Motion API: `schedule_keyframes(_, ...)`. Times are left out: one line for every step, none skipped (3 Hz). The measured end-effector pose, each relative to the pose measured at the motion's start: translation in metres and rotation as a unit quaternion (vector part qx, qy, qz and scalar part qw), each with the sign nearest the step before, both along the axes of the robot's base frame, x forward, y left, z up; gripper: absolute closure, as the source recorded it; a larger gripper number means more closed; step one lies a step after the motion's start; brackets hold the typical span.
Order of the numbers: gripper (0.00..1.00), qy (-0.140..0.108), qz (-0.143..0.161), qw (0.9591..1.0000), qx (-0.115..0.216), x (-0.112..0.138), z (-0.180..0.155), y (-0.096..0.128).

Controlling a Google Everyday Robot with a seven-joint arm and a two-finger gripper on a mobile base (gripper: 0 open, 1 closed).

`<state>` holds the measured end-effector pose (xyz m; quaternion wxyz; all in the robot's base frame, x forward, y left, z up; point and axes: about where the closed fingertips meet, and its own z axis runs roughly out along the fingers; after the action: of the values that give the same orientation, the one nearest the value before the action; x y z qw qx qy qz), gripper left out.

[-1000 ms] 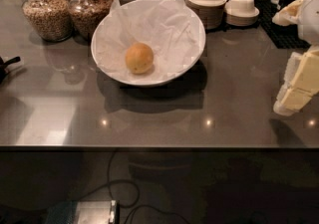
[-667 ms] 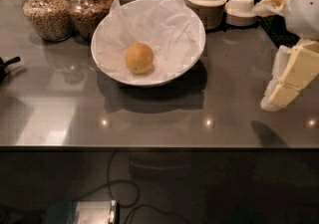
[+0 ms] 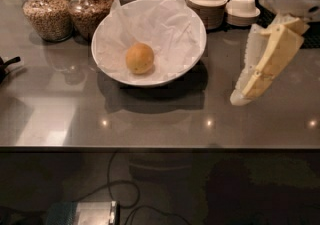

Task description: Pick orange from white bowl

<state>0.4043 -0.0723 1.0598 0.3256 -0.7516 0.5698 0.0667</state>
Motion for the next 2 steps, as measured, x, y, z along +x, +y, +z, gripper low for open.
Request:
schedule_keyframes(0.00,-0.016,0.069,0.9974,0.011,-0.0238,0.0165,0.0432)
schedule_keyframes(0.00,-0.016,0.069,0.9974,0.011,-0.0236,0.0164,0.0433)
